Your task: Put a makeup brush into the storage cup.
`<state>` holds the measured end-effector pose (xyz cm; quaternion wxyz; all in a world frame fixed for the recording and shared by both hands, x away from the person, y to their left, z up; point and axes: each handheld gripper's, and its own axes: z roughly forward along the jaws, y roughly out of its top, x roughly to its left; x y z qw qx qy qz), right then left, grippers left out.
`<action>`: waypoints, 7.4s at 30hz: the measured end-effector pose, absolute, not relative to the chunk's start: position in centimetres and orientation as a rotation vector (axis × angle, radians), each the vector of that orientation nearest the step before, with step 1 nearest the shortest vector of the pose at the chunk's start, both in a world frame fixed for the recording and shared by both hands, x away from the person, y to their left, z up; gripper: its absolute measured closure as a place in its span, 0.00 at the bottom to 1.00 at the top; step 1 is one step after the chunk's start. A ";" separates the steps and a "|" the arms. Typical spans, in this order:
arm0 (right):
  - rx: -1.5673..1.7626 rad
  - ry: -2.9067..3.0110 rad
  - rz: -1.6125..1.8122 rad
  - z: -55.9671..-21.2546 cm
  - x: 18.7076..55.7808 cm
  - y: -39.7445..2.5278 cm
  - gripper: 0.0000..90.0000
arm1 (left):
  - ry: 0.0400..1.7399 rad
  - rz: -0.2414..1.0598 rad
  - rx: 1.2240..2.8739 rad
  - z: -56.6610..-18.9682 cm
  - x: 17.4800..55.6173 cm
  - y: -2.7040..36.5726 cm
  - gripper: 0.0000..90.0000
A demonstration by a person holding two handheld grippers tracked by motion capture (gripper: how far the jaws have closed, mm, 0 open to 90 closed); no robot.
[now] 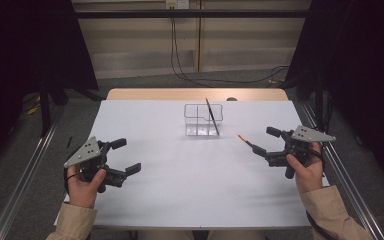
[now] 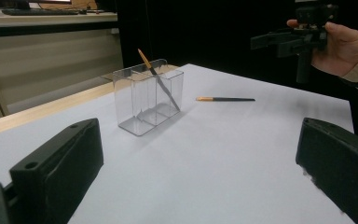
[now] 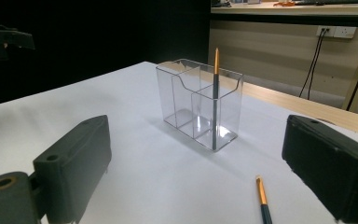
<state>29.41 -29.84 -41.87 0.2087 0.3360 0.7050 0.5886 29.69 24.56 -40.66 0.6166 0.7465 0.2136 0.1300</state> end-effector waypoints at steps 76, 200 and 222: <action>1.075 2.154 1.309 -43.7 38.3 -28.2 0.11 | 0.502 0.305 1.723 -40.7 29.6 24.8 0.01; 1.308 2.365 1.219 -41.8 41.6 -27.3 0.94 | 0.508 0.302 1.734 -40.8 29.7 24.8 0.01; 1.258 2.119 1.470 -41.0 40.9 -27.8 0.94 | 0.509 0.302 1.735 -40.9 29.7 24.8 0.01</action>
